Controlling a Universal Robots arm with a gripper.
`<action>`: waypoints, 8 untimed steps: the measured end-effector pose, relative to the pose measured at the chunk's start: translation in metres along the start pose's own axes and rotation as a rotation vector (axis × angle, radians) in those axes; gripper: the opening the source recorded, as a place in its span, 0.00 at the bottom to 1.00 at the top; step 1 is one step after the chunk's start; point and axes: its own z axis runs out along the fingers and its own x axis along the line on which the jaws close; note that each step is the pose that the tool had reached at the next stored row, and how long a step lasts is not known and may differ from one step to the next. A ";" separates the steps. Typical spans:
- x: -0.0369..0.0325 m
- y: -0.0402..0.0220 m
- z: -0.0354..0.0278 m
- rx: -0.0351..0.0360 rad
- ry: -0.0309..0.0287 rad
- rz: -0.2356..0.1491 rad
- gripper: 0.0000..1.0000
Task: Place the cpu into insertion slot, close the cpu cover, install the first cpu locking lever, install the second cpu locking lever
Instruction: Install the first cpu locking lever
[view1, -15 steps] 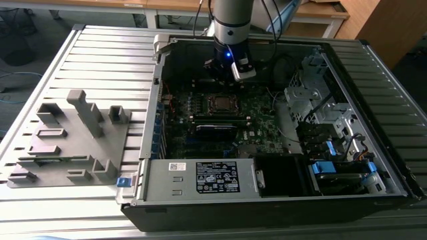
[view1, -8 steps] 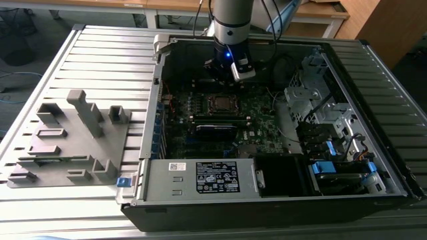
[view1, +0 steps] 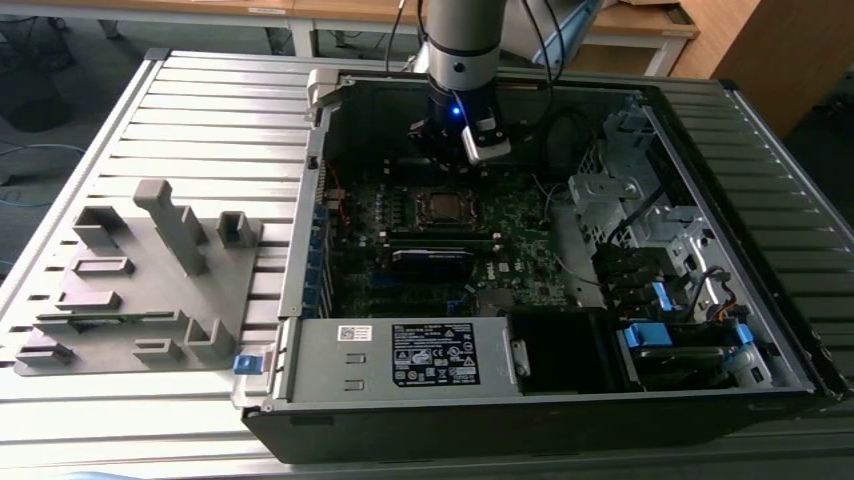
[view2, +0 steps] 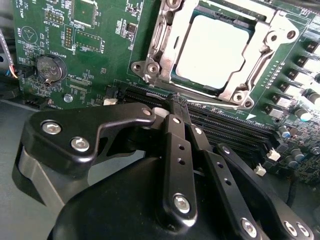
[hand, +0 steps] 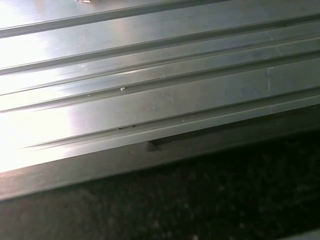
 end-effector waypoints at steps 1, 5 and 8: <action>0.0000 0.0000 0.0000 -0.0001 -0.0012 0.000 0.11; 0.0000 -0.0001 0.0000 -0.0004 -0.0023 0.000 0.11; 0.0000 0.0000 0.0000 -0.0005 -0.0024 0.000 0.11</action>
